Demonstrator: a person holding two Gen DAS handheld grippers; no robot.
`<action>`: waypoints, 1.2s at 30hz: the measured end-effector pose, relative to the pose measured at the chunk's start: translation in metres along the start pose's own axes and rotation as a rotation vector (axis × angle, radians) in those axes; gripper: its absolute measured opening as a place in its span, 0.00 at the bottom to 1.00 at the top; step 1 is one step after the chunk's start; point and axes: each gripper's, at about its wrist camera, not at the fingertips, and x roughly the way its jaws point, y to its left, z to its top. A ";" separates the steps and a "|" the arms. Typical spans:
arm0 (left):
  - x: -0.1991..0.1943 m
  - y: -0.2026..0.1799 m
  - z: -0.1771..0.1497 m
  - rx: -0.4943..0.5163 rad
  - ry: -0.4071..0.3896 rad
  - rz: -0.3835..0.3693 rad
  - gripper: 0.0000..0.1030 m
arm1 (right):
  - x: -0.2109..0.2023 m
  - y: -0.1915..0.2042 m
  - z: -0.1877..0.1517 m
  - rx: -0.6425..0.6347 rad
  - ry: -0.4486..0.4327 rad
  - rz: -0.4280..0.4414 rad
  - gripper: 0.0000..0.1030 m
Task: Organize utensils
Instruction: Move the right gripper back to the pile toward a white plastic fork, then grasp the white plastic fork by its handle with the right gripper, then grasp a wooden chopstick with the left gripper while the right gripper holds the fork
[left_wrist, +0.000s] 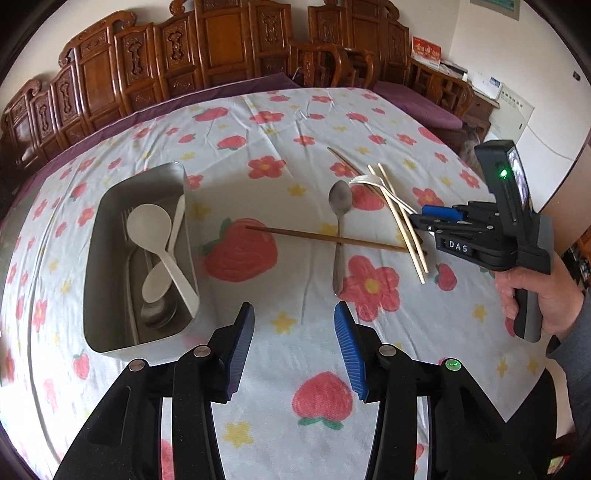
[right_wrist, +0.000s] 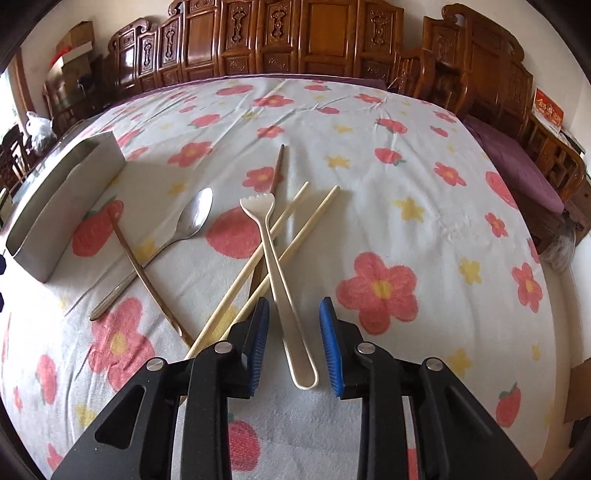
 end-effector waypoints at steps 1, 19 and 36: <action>0.003 -0.002 0.000 0.002 0.007 0.004 0.42 | -0.001 0.000 -0.001 -0.001 -0.003 0.001 0.26; 0.056 -0.051 0.030 -0.020 0.055 0.004 0.42 | -0.058 -0.012 -0.023 0.036 -0.102 0.074 0.11; 0.115 -0.062 0.067 -0.257 0.203 0.004 0.33 | -0.046 -0.042 -0.028 0.083 -0.087 0.029 0.12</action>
